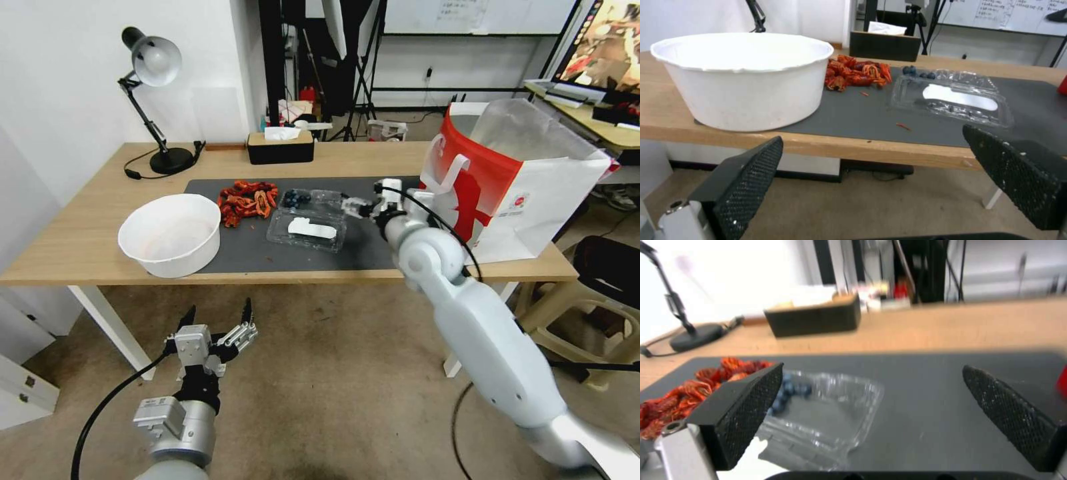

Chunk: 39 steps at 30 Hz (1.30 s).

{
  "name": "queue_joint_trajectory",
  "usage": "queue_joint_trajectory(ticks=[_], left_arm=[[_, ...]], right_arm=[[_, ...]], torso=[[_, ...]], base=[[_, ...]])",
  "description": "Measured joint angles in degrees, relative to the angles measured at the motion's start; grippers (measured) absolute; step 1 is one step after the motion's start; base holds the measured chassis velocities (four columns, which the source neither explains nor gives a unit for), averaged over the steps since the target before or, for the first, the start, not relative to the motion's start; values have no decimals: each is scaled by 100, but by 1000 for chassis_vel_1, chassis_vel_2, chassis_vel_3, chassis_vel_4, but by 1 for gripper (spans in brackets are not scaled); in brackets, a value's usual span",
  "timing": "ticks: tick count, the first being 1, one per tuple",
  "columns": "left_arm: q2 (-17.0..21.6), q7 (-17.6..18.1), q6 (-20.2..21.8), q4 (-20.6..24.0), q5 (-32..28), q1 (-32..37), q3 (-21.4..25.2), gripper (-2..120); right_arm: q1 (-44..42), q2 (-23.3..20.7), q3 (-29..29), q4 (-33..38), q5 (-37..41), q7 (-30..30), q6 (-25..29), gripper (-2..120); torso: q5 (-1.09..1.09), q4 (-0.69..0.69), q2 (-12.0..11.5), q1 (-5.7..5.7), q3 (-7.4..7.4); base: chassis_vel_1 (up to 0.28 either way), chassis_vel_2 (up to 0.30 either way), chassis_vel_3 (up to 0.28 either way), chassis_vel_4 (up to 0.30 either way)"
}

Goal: Close the takeout container lid, then place the container into the takeout bag.

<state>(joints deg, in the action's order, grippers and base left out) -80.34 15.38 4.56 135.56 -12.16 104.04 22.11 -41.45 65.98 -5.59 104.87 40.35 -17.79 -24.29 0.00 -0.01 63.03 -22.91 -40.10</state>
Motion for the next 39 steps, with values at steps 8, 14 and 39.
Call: queue_joint_trajectory(ticks=[8, 14, 39], left_arm=[[41, -15, -25, 0, -55, -21, -3, 100], [105, -65, -57, -9, -127, -54, 15, 100], [229, -209, -271, -89, -150, -95, -127, 100]], right_arm=[[-1513, -310, -590, 773, -1352, 695, 1162, 100], [-2799, -165, -1138, 1351, -2117, 709, 1924, 100], [-5145, 1425, -1810, 1754, -3548, 965, 3612, 100]], torso=[[1, 1, 0, 0, 0], [0, 0, 0, 1, 0], [0, 0, 0, -1, 0]], base=[[0, 0, 0, 0], [0, 0, 0, 0], [0, 0, 0, 0]])
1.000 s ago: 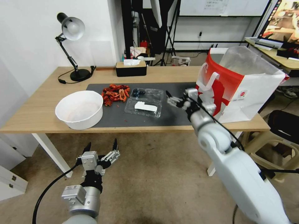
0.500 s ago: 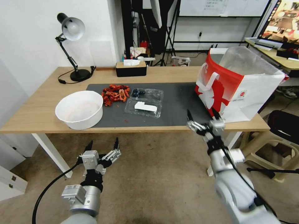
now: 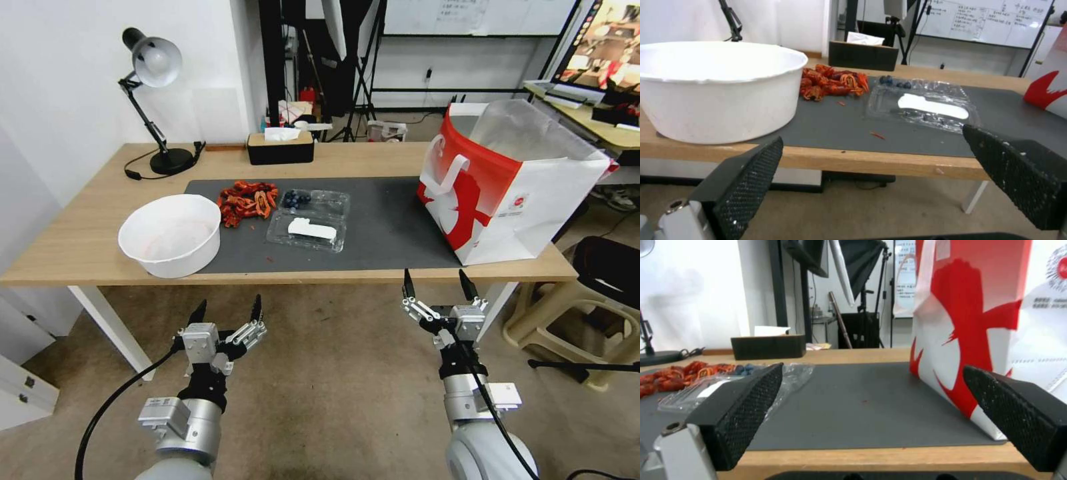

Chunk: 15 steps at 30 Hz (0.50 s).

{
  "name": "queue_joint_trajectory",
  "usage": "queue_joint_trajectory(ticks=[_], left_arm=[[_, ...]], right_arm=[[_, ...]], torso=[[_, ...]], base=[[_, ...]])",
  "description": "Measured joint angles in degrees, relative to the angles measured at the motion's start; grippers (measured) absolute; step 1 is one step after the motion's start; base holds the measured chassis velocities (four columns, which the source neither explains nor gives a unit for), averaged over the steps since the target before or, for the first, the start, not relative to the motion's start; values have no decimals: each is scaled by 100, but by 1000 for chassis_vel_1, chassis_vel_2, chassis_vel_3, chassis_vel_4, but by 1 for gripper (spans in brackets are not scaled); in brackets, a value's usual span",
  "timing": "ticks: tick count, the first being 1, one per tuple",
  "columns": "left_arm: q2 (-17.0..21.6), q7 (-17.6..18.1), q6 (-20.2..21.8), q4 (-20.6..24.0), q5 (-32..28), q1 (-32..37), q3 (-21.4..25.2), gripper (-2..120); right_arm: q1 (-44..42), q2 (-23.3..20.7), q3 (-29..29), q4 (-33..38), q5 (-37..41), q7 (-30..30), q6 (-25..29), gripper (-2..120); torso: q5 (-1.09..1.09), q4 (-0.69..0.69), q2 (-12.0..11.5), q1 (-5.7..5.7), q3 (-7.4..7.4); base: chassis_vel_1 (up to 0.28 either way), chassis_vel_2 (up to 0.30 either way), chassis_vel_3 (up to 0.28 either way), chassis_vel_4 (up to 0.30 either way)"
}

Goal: Close the takeout container lid, then place the container into the takeout bag.

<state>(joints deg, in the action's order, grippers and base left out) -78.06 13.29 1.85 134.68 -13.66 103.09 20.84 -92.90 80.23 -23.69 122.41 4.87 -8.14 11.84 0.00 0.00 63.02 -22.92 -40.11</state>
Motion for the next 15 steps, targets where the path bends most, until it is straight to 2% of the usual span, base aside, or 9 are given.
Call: queue_joint_trajectory(ticks=[9, 15], left_arm=[[38, -162, -129, -73, -1, -56, 23, 100], [323, -660, -273, -289, -423, -509, 213, 100]], right_arm=[[68, -4, 46, -94, 68, 41, -61, 100], [79, 12, 42, -88, 67, 56, -63, 100]], torso=[[0, 0, 0, 0, 0], [-1, 0, 0, 0, 0]], base=[[0, 0, 0, 0], [0, 0, 0, 0]])
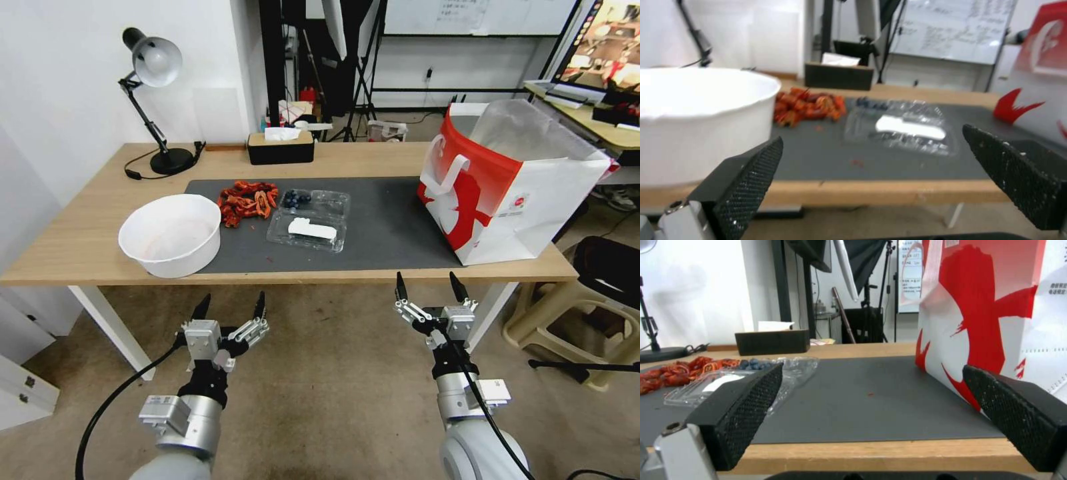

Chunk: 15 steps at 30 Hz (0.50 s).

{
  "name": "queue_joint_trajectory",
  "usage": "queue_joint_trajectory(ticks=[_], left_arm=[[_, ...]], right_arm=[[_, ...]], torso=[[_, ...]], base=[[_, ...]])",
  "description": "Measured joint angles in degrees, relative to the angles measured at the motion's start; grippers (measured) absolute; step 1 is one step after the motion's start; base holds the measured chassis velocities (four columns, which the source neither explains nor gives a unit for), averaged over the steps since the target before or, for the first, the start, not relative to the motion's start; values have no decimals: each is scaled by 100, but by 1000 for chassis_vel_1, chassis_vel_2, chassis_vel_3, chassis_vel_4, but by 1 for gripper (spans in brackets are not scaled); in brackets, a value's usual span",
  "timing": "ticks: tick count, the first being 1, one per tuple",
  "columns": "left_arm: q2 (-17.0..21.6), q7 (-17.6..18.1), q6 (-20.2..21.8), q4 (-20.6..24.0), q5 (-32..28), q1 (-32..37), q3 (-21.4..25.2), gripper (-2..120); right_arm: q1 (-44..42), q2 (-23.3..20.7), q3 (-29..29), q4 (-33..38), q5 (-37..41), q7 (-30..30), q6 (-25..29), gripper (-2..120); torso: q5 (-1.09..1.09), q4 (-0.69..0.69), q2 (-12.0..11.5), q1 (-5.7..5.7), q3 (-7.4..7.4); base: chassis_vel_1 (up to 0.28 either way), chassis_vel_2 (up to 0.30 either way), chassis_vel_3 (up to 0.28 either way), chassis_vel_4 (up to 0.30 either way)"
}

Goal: Close the takeout container lid, then place the container into the takeout bag.

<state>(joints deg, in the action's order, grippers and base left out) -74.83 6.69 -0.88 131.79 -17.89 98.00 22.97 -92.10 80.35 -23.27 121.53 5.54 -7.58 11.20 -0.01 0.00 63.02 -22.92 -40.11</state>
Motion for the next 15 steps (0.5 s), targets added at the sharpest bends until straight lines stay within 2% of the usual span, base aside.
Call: queue_joint_trajectory(ticks=[4, 5, 7, 9, 10, 11, 12, 13, 14, 15], left_arm=[[386, -248, -117, -149, -508, -340, 162, 100], [386, -248, -117, -149, -508, -340, 162, 100], [742, -333, -239, -259, -874, -567, 294, 100], [852, -355, -252, -286, -987, -642, 303, 100], [1085, -412, -274, -344, -1212, -839, 320, 100], [1164, -427, -280, -368, -1280, -901, 322, 100], [1378, -452, -288, -449, -1442, -1104, 298, 100], [1378, -452, -288, -449, -1442, -1104, 298, 100], [1608, -491, -272, -558, -1611, -1372, 244, 100], [1680, -505, -257, -595, -1658, -1457, 228, 100]], right_arm=[[89, -49, 101, -34, 14, 74, -51, 100], [89, -49, 101, -34, 14, 74, -51, 100], [164, -114, 216, -115, 35, 155, -77, 100], [164, -122, 234, -127, 38, 173, -80, 100], [169, -133, 264, -143, 48, 201, -89, 100], [179, -141, 280, -152, 54, 212, -94, 100], [188, -151, 294, -158, 62, 240, -106, 100], [188, -151, 294, -158, 62, 240, -106, 100], [174, -149, 296, -158, 72, 272, -112, 100], [166, -148, 295, -157, 73, 283, -113, 100]], torso=[[-1, 2, 0, 0, 0], [-1, 2, 0, 0, 0], [1, -3, 0, 0, 0], [0, -2, 0, 0, 0], [0, 2, 0, 0, 0], [0, 2, 0, 0, 0], [0, -1, 0, 0, 0], [0, -1, 0, 0, 0], [0, -1, 0, 0, 0], [-1, 0, 0, 0, 0]], base=[[0, 0, 0, 0], [0, 0, 0, 0], [0, 0, 0, 0], [0, 0, 0, 0], [0, 0, 0, 0], [0, 0, 0, 0], [0, 0, 0, 0], [0, 0, 0, 0], [0, 0, 0, 0], [0, 0, 0, 0]])
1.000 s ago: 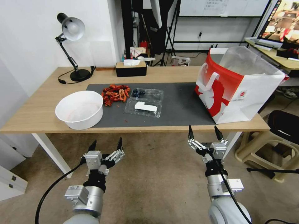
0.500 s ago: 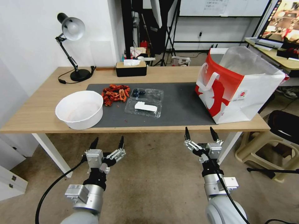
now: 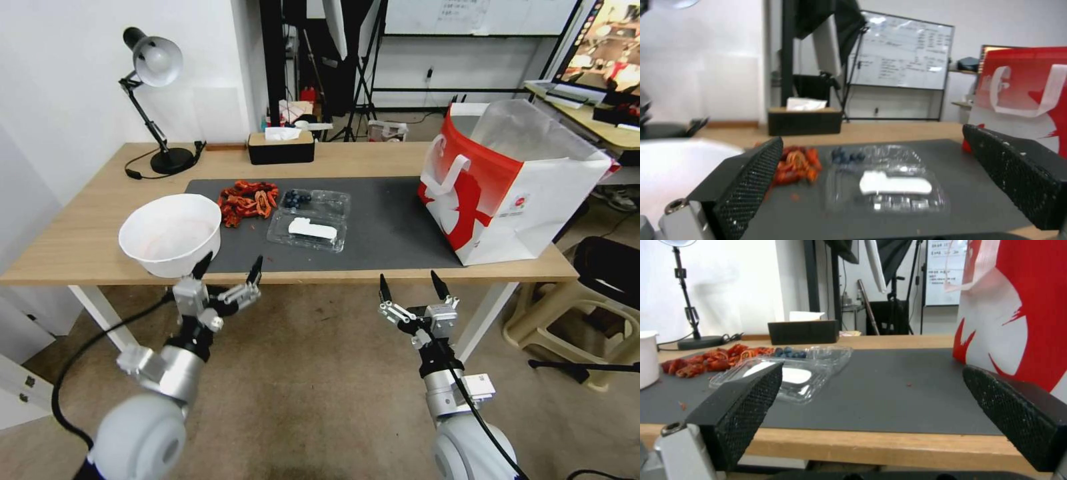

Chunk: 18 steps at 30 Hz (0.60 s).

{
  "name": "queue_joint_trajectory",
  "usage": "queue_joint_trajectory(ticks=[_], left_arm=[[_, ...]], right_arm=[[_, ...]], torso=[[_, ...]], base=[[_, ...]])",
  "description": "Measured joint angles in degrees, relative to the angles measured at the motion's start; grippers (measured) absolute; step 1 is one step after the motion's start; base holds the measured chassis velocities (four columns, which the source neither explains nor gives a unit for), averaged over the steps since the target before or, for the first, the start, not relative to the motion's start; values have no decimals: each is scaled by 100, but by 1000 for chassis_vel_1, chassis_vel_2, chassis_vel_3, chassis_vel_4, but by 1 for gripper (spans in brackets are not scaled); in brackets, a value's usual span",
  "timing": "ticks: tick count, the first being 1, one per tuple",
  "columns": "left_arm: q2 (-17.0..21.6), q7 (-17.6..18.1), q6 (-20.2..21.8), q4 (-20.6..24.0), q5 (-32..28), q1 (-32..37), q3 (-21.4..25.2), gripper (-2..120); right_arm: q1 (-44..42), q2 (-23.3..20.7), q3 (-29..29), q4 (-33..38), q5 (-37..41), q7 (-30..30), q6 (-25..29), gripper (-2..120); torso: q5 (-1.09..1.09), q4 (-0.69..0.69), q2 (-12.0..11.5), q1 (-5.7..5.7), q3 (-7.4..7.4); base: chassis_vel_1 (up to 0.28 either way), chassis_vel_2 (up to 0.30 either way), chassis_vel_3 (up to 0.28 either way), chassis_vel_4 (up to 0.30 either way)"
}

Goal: Close the takeout container lid, then place the container into the takeout bag.

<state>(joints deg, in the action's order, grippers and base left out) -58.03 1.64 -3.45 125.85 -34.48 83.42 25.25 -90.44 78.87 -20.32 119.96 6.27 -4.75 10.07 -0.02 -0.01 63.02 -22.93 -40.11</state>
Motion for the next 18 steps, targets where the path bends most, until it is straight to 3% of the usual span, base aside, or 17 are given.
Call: queue_joint_trajectory(ticks=[1, 6, 8, 11, 13, 15, 17, 18], left_arm=[[321, -63, 133, -163, -213, -399, -93, 100], [742, -190, 533, -394, -529, -969, -273, 100], [1047, -280, 972, -586, -1020, -1589, -506, 100], [1200, -353, 1191, -767, -1322, -2073, -671, 100], [1378, -666, 1549, -999, -1766, -2692, -828, 100], [1424, -766, 1666, -1060, -1893, -2858, -875, 100], [1641, -1130, 2468, -1440, -2584, -3761, -1275, 100], [1641, -1130, 2468, -1440, -2584, -3761, -1275, 100]], right_arm=[[-32, 18, -16, 10, 0, 41, -3, 100], [-82, 104, -39, 14, -38, 60, -5, 100], [-125, 218, -43, -5, -118, 64, -5, 100], [-154, 290, -36, -16, -177, 66, -4, 100], [-184, 360, -30, -27, -235, 69, 2, 100], [-188, 372, -27, -31, -249, 72, 4, 100], [-217, 453, -37, -64, -314, 77, 34, 100], [-217, 453, -37, -64, -314, 77, 34, 100]], torso=[[0, 4, 0, 0, 0], [0, 0, 0, 0, 0], [0, -1, 0, 0, 0], [1, 1, 0, 0, 0], [0, 2, -1, 0, -1], [1, 2, -1, 0, 0], [1, -1, 0, 0, 0], [1, -1, 0, 0, 0]], base=[[0, 0, 0, 0], [0, 0, 0, 0], [0, 0, 0, 0], [0, 0, 0, 0], [0, 0, 0, 0], [0, 0, 0, 0], [0, 0, 0, 0], [0, 0, 0, 0]])
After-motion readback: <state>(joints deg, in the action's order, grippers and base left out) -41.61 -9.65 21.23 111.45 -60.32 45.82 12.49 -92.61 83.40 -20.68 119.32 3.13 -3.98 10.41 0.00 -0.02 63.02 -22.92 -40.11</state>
